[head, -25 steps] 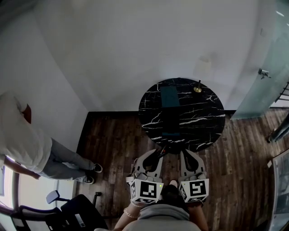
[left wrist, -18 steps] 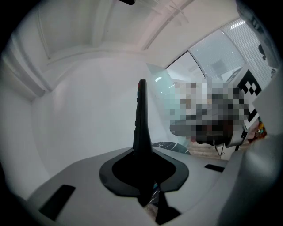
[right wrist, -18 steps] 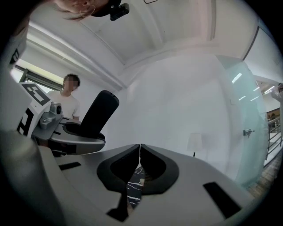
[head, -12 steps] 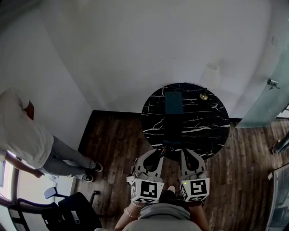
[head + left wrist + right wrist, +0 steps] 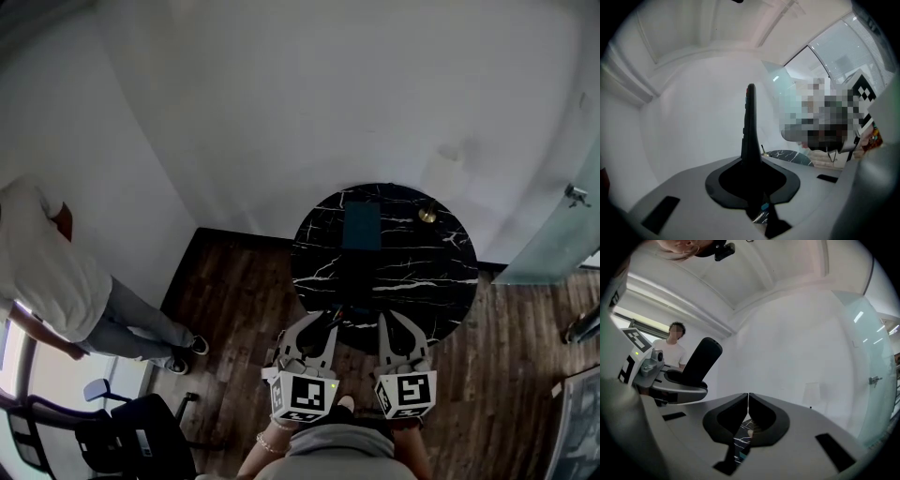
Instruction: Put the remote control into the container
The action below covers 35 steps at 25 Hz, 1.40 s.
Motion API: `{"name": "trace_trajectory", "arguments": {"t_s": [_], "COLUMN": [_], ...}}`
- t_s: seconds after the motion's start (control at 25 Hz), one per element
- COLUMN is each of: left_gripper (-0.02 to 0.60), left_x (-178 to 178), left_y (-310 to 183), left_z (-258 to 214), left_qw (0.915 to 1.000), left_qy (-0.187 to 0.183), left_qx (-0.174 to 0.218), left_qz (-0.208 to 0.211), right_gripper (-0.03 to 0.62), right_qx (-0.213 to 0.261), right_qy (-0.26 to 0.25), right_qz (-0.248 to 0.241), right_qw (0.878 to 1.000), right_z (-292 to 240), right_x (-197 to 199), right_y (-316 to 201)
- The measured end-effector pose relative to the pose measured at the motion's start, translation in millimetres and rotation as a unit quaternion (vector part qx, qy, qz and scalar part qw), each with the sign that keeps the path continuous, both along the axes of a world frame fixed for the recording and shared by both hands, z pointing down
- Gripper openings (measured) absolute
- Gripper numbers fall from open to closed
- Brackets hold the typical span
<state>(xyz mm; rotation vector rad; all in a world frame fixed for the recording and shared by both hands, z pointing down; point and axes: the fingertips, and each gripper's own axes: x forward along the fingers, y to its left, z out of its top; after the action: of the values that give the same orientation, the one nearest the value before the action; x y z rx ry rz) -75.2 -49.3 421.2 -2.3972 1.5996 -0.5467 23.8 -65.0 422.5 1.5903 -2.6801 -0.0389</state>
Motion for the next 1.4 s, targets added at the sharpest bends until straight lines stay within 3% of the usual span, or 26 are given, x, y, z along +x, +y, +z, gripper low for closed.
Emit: {"name": "trace_trajectory", "arguments": {"t_s": [0.56,1.08,1.4], "left_gripper": [0.067,0.067,0.067], "left_x": [10.3,24.7,20.2], "left_y": [-30.2,-116.3,-169.5], "left_z": [10.8,10.0,29.6], "left_qw": [0.9999,0.9985,0.9961], "left_qy": [0.001,-0.004,-0.006], "left_qx": [-0.012,-0.009,-0.037], "left_qz": [-0.006,0.054,0.08], "right_gripper": [0.014,0.013,0.013], "right_qx": [-0.009,-0.008,-0.021], "right_qy": [-0.006,-0.008,-0.005], "right_qz": [0.008,0.053,0.079], "right_qw": [1.0,0.999,0.997], "right_z": [9.1,8.0,17.6], "right_x": [23.2,27.5,25.0], "right_y": [-24.9,-100.6,-147.2]}}
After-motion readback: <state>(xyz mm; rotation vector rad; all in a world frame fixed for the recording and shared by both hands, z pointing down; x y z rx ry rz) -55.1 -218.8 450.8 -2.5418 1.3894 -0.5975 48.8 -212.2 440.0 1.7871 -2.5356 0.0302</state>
